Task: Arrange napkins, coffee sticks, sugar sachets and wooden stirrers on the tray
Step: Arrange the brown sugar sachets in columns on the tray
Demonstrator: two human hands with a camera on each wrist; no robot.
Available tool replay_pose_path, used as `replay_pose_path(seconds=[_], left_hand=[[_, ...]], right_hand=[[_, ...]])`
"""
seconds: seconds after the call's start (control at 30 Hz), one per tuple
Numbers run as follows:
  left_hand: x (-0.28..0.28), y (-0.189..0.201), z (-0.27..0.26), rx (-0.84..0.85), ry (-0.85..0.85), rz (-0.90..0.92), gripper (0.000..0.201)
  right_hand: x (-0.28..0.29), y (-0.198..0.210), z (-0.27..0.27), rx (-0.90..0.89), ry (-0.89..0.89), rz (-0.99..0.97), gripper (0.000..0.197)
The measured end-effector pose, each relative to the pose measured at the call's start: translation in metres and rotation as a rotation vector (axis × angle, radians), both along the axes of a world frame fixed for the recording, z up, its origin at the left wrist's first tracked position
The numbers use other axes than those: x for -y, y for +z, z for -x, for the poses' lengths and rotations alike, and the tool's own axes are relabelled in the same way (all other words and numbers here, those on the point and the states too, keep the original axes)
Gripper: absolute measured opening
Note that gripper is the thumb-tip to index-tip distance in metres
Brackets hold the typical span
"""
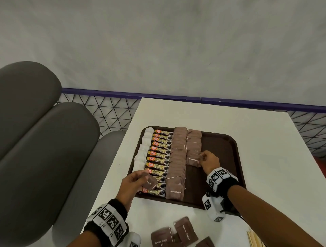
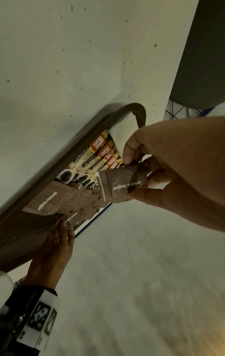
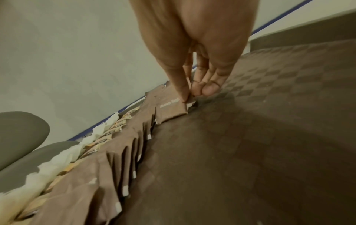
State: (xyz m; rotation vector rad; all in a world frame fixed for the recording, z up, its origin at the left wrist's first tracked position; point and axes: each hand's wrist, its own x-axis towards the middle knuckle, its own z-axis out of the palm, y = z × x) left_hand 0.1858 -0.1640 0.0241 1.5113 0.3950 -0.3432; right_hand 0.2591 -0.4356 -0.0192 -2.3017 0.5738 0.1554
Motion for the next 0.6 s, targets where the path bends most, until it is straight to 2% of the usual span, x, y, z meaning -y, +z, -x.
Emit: replay_pose_path(seconds=[0.07,0.33,0.6], left_hand=[[-0.001,-0.003,-0.001,-0.005,0.003,0.004,0.02],[0.0,-0.007,-0.005,-0.026,0.015,0.055,0.016],[0.002,-0.003,-0.004,-0.022,0.012,0.078,0.028]], right_hand=[[-0.001,-0.001,-0.002,0.009,-0.026,0.0,0.007],[0.001,-0.007,-0.004,0.052,-0.043,-0.001,0.02],[-0.002,0.001,0.007,0.166,-0.029,-0.036,0.026]])
